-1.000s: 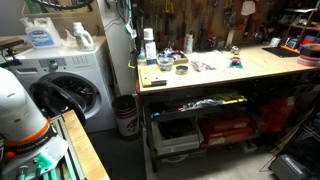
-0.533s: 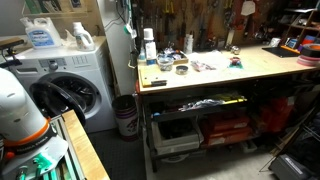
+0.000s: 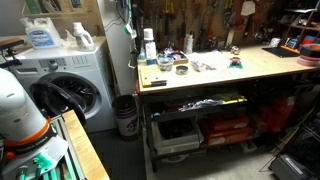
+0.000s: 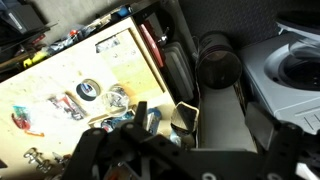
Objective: Pick up the white and green brush from the table and hang it on the wall
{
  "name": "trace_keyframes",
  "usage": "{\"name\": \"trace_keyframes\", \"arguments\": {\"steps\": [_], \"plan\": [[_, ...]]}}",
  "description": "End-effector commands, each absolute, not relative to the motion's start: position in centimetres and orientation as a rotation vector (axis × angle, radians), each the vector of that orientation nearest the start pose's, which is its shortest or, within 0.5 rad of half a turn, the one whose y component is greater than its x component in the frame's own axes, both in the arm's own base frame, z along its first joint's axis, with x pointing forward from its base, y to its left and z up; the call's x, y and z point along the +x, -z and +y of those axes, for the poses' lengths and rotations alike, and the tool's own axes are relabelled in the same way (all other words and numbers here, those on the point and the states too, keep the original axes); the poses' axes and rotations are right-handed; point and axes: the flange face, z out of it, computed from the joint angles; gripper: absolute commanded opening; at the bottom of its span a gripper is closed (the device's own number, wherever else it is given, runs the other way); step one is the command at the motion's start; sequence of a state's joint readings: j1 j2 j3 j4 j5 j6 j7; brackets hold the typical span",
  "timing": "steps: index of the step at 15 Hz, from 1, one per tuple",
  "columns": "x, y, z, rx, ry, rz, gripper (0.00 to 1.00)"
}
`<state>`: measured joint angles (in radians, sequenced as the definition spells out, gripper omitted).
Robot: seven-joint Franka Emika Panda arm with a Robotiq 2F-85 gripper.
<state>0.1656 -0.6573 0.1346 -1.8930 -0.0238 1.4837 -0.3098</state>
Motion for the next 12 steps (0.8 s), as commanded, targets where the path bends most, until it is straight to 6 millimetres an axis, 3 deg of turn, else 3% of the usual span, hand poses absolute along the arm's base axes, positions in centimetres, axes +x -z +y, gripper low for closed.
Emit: {"name": "trace_keyframes", "arguments": {"steps": [1, 12], "plan": [[29.1, -76.6, 11.2, -3.158, 0.423, -0.830, 1.00], [28.2, -78.8, 11.2, -3.175, 0.546, -0.725, 1.00]]}}
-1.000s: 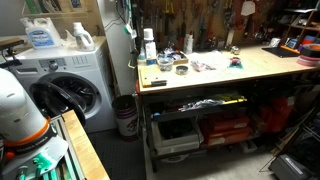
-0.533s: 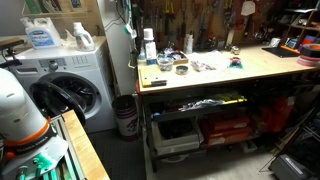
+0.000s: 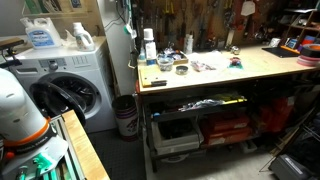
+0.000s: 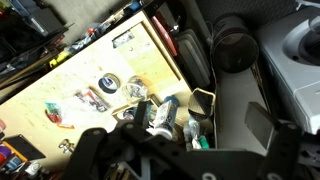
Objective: Pick up the white and green brush from the table and hang it on the wall
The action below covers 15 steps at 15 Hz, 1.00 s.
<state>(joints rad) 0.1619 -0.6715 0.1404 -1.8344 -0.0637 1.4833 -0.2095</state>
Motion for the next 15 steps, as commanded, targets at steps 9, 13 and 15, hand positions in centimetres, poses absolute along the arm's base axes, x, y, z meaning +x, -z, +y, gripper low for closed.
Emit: {"name": "trace_keyframes", "arguments": {"steps": [9, 13, 15], "plan": [[28.58, -78.89, 11.15, -3.163, 0.559, -0.743, 1.00], [28.59, -78.89, 11.11, -3.164, 0.560, -0.741, 1.00], [28.59, -78.90, 11.11, -3.164, 0.560, -0.740, 1.00]]}}
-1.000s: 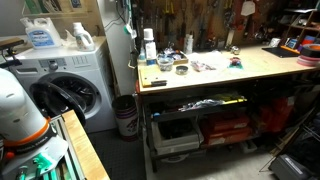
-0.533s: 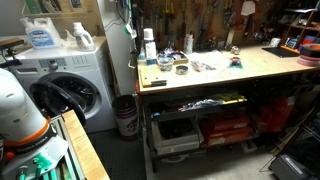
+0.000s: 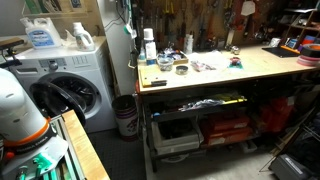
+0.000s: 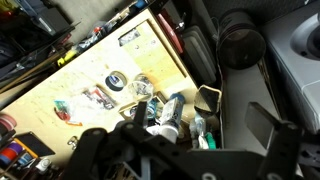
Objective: Pick up the white and green brush from the table and hang it on the wall
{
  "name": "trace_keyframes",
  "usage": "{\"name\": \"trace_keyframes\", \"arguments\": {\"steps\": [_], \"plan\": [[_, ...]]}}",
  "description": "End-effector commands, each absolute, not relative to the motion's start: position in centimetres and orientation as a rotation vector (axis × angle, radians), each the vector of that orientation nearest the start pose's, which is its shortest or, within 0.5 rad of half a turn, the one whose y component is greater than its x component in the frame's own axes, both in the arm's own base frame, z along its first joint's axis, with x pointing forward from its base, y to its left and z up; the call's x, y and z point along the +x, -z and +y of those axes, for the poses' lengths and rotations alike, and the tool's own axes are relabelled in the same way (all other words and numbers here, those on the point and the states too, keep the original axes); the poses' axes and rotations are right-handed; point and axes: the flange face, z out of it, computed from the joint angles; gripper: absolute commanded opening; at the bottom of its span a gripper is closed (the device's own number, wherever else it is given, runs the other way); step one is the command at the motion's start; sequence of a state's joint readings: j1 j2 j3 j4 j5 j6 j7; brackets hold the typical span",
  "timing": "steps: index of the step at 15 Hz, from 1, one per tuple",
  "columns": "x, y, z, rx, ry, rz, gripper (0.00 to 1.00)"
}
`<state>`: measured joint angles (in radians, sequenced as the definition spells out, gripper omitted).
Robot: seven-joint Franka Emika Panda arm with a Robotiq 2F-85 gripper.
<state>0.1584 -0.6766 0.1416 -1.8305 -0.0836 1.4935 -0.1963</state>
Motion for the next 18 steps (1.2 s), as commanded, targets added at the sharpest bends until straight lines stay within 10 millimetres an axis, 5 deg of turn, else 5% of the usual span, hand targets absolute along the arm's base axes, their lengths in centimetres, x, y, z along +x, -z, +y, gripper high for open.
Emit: {"name": "trace_keyframes", "arguments": {"steps": [1, 9, 18], "plan": [[28.6, -78.9, 11.1, -3.164, 0.560, -0.740, 1.00], [29.6, -80.6, 13.9, -2.976, 0.966, -0.844, 1.00], [30.4, -80.7, 14.5, -2.977, 0.982, -0.837, 1.00]]}}
